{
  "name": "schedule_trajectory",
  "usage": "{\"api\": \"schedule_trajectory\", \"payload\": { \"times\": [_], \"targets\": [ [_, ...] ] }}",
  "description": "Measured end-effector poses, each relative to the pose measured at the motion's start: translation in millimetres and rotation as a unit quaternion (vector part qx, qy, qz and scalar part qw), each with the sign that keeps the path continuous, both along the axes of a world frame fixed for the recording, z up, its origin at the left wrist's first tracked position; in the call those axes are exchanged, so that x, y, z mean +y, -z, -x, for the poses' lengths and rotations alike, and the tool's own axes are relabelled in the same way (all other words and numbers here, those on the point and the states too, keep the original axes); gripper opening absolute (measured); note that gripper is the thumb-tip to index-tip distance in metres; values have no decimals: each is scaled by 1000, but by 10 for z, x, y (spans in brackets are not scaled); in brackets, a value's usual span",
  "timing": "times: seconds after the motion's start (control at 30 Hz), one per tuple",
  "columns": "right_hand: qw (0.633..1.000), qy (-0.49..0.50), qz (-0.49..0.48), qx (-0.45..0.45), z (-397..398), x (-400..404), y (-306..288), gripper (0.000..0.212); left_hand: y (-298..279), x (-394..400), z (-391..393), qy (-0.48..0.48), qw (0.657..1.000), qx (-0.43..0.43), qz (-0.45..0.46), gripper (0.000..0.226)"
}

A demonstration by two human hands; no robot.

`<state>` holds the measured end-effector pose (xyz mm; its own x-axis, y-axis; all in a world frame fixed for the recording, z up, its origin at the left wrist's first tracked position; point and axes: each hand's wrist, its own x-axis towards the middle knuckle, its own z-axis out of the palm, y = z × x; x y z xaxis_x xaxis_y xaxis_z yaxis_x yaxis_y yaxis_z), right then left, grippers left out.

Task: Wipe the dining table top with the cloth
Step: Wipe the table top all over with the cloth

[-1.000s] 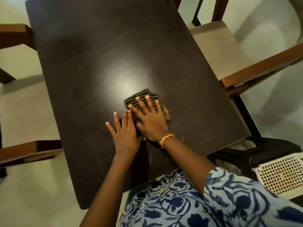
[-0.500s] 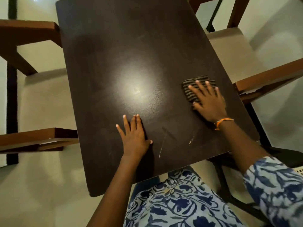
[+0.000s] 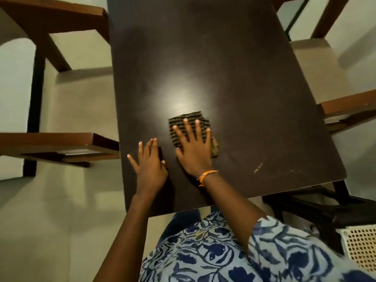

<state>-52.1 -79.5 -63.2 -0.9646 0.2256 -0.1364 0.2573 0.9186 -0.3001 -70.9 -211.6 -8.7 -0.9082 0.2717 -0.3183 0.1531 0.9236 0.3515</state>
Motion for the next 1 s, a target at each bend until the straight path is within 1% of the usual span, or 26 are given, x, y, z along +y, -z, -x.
{"api": "schedule_trajectory", "payload": {
  "times": [0.07, 0.13, 0.2, 0.27, 0.3, 0.4, 0.53, 0.63, 0.7, 0.73, 0.77, 0.83, 0.87, 0.93, 1.0],
  "targets": [
    [997, -81, 14, -5, 83, -436, 5, 68, 24, -244, 9, -39, 999, 0, 16, 67],
    [990, -138, 11, -6, 102, -627, 7, 67, 47, -452, 9, -72, 997, -13, 27, 66],
    [984, -175, 2, 3, 90, -572, 5, 66, 77, -627, -4, -83, 996, -21, 33, 67],
    [985, -172, -6, 12, 52, -357, 2, 66, 106, -741, -10, -83, 996, -23, 18, 66],
    [989, -145, -14, 14, 23, -218, 1, 65, 116, -765, -6, -83, 996, -24, 2, 65],
    [999, -25, -43, 6, -85, 206, -1, 65, 155, -815, 15, -93, 995, -16, -37, 61],
    [991, 119, -61, 4, -203, 680, 5, 63, 214, -841, 10, -96, 993, 8, -71, 61],
    [971, 235, -50, 10, -127, 458, 40, 63, 268, -940, 0, -114, 989, 16, -93, 59],
    [960, 275, -47, 8, 14, 107, 36, 65, 312, -1024, -8, -134, 986, 12, -102, 57],
    [965, 258, -44, 5, 83, -94, 22, 66, 331, -1066, -11, -141, 984, 9, -104, 55],
    [975, 216, -44, 2, 138, -312, 13, 67, 348, -1109, -11, -147, 983, 3, -106, 54],
    [995, 90, -41, -2, 177, -785, 24, 68, 373, -1184, 0, -153, 981, -8, -118, 51],
    [999, 25, -34, -4, 173, -1022, 43, 68, 379, -1219, 12, -153, 980, -9, -125, 50],
    [998, -67, -19, -6, 173, -1344, 79, 67, 373, -1274, 30, -142, 980, -9, -141, 48],
    [993, -118, -18, -11, 265, -1379, 95, 64, 363, -1320, 33, -123, 981, -19, -150, 47]
  ]
}}
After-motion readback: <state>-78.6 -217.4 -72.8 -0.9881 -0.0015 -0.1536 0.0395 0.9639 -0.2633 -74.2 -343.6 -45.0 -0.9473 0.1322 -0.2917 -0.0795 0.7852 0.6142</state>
